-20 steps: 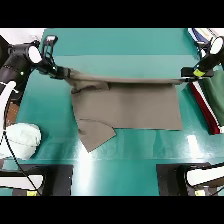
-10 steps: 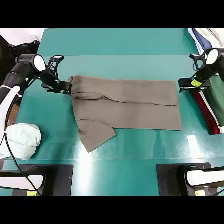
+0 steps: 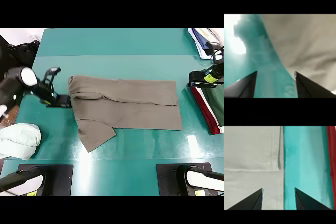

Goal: Fold the shirts.

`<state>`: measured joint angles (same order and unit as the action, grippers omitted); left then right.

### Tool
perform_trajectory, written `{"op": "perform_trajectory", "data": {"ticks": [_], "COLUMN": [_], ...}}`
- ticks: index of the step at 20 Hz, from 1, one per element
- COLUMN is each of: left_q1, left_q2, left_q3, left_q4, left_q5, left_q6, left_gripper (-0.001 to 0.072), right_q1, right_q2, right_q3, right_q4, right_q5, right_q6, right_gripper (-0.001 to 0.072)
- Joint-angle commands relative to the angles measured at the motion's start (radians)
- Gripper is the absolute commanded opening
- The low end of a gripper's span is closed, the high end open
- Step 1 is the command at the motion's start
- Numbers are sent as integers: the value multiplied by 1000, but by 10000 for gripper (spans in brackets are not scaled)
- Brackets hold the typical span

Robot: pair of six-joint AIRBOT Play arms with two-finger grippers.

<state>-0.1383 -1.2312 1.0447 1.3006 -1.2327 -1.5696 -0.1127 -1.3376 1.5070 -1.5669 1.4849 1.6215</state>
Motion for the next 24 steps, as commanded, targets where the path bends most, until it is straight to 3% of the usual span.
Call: {"op": "perform_trajectory", "data": {"ticks": [1, 7, 14, 16, 17, 20, 24], "left_q1": [-2, -99, -131, -131, -131, -131, -131], "left_q2": [79, 78, 78, 78, 78, 82, 167], "left_q3": [-223, -339, -339, -339, -339, -330, -237], "left_q4": [-165, -229, -232, -232, -231, -208, -64], "left_q5": [60, 118, 135, 129, 131, 130, 42], "left_q6": [2, 32, -2, -1, -1, -2, -5], "left_gripper": [539, 539, 536, 151, 29, 29, 29], "right_q1": [23, 43, -7, -14, -14, -14, -31], "right_q2": [64, 115, 177, 190, 192, 196, 246], "right_q3": [0, 0, -1, -1, -1, -47, -340], "right_q4": [5, 3, 3, 4, 4, 5, 4], "right_q5": [11, 35, 63, 64, 68, 83, 54], "right_q6": [0, 0, -7, -7, -7, -7, -11], "right_gripper": [454, 454, 454, 454, 454, 454, 454]}}
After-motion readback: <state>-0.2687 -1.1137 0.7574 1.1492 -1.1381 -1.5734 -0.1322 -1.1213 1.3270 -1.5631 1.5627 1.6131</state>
